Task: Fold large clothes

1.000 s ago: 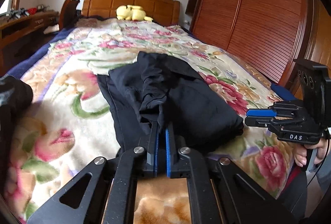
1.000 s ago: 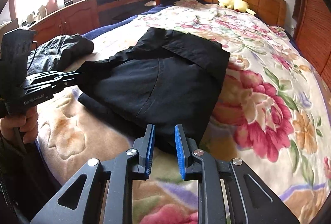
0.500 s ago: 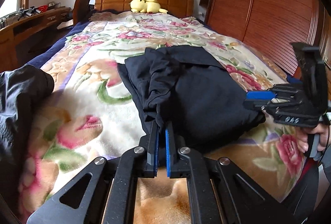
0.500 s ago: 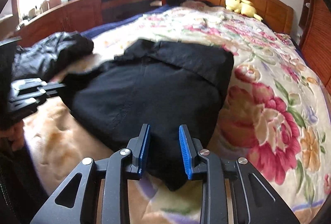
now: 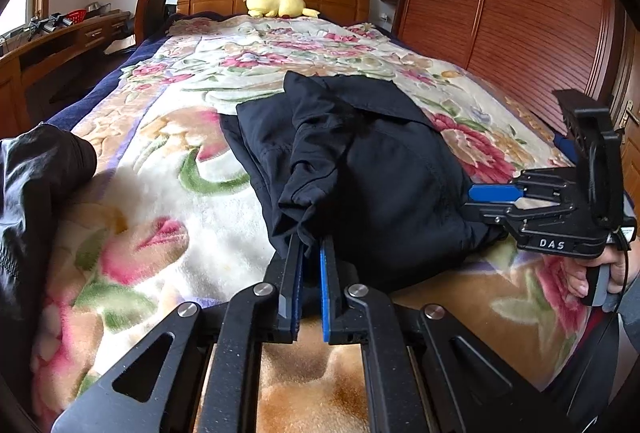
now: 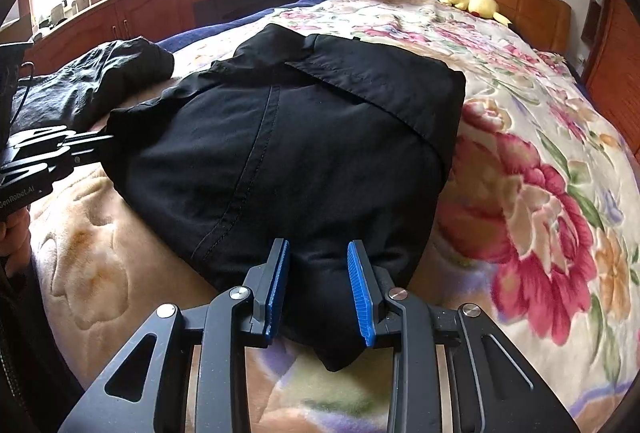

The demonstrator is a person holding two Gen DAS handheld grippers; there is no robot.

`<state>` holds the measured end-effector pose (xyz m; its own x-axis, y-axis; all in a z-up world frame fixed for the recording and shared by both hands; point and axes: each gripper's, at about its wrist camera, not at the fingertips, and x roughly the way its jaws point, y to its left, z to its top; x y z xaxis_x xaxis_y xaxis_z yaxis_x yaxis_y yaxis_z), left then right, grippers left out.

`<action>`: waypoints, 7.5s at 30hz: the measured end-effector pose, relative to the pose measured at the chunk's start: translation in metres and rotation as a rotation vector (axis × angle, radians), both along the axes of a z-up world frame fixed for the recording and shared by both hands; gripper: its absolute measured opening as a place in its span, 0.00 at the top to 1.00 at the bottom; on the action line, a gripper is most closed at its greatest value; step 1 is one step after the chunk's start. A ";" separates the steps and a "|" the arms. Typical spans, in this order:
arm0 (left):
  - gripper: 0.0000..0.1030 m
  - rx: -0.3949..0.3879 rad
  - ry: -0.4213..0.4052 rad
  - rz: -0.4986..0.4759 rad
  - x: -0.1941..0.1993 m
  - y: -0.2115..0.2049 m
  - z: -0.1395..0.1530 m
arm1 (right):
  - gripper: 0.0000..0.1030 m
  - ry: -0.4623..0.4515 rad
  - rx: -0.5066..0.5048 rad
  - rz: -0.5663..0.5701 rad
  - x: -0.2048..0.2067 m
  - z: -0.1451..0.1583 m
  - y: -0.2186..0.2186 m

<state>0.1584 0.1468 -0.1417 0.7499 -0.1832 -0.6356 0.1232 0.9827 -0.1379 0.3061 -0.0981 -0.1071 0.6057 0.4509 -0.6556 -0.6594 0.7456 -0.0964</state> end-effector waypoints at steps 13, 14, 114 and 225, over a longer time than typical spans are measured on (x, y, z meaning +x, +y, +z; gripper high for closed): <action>0.68 0.040 0.061 0.018 -0.014 0.000 -0.013 | 0.54 -0.131 -0.108 -0.037 0.014 0.048 0.004; 0.68 0.039 0.070 0.017 -0.014 0.000 -0.015 | 0.52 -0.127 -0.103 -0.049 0.024 0.050 0.002; 0.74 0.064 -0.094 0.750 -0.227 0.362 0.082 | 0.43 0.022 0.063 0.417 0.010 0.052 0.342; 0.46 0.064 -0.314 0.113 -0.139 -0.129 0.188 | 0.16 -0.401 0.428 -0.312 -0.263 0.117 -0.082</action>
<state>0.0196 0.0177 0.0459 0.9243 -0.0547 -0.3776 0.0393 0.9981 -0.0482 0.0430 -0.1797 0.0098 0.9099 0.3854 -0.1538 -0.3811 0.9227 0.0577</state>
